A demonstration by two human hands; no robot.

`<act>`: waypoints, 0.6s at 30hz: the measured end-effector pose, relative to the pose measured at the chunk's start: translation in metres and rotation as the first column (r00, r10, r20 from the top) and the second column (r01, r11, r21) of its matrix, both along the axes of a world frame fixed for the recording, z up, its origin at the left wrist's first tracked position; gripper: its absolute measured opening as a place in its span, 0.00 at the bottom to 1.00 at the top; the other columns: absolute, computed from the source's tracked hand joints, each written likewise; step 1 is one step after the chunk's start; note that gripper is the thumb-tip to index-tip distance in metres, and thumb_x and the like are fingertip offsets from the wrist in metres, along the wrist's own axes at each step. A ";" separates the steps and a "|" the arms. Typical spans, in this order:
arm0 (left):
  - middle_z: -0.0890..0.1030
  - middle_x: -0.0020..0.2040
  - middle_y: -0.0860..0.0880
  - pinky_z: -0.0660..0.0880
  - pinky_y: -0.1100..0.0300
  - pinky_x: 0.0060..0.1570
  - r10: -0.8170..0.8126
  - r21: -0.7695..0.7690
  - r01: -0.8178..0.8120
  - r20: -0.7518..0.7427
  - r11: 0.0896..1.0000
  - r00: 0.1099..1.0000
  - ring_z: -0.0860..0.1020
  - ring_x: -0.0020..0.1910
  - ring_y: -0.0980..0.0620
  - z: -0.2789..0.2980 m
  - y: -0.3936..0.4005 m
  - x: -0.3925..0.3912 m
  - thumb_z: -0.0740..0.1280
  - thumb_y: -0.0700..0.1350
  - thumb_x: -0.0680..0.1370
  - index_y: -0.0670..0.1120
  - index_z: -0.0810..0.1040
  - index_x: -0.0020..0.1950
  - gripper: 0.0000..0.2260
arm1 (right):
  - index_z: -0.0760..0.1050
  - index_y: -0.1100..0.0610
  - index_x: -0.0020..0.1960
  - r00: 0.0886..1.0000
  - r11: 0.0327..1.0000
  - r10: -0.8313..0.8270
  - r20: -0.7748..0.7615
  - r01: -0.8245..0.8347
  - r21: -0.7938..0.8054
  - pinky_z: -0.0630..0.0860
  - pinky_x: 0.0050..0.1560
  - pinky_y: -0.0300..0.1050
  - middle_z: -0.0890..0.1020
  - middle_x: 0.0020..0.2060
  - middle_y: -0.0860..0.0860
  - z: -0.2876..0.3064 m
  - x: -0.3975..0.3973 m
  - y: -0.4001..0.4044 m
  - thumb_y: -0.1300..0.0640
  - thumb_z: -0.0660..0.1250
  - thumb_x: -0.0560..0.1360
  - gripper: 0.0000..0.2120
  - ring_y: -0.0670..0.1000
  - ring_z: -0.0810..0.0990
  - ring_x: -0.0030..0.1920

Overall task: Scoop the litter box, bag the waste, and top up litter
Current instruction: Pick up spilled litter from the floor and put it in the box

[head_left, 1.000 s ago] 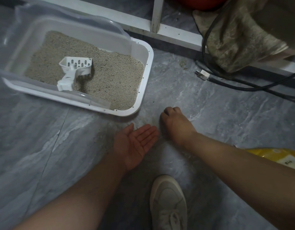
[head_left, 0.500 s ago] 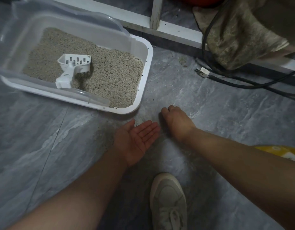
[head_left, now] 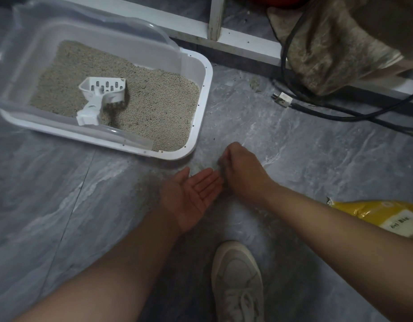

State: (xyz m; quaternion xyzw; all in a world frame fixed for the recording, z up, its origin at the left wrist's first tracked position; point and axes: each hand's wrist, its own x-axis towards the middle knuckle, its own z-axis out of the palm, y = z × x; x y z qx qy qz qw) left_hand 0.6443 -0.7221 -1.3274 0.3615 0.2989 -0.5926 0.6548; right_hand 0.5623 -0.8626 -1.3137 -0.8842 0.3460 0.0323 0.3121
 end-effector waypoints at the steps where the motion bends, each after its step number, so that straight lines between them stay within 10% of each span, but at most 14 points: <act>1: 0.84 0.54 0.36 0.78 0.49 0.55 -0.012 -0.002 0.012 0.005 1.000 1.000 0.83 0.52 0.41 -0.001 -0.001 0.000 0.56 0.52 0.83 0.35 0.80 0.58 0.23 | 0.72 0.57 0.52 0.998 0.997 0.021 0.066 -0.025 0.073 0.71 0.45 0.45 0.79 0.47 0.55 0.011 0.000 0.010 0.63 0.63 0.77 0.04 0.53 0.78 0.47; 7: 0.80 0.64 0.39 0.66 0.49 0.71 -0.075 -0.109 0.067 -0.079 0.992 0.994 0.78 0.64 0.43 -0.003 -0.003 -0.002 0.57 0.53 0.81 0.37 0.79 0.64 0.23 | 0.78 0.58 0.48 0.929 0.931 0.348 0.124 -0.359 0.072 0.73 0.49 0.55 0.81 0.44 0.55 0.034 -0.007 0.056 0.54 0.58 0.79 0.12 0.56 0.77 0.45; 11: 0.84 0.52 0.38 0.79 0.50 0.56 -0.020 -0.100 0.016 -0.036 0.995 0.999 0.85 0.50 0.43 -0.001 -0.006 -0.006 0.61 0.49 0.78 0.36 0.82 0.53 0.18 | 0.79 0.60 0.50 0.967 0.989 0.143 0.212 -0.130 -0.077 0.73 0.48 0.49 0.80 0.44 0.56 0.030 -0.017 0.019 0.57 0.64 0.78 0.07 0.56 0.78 0.45; 18: 0.82 0.59 0.34 0.77 0.39 0.55 0.050 -0.063 -0.053 -0.061 0.997 0.997 0.80 0.58 0.36 0.001 0.000 -0.003 0.58 0.47 0.82 0.33 0.78 0.59 0.19 | 0.75 0.66 0.57 0.926 0.983 -0.167 -0.338 0.128 -0.134 0.73 0.59 0.49 0.72 0.55 0.65 -0.024 -0.043 -0.028 0.58 0.68 0.73 0.16 0.67 0.75 0.54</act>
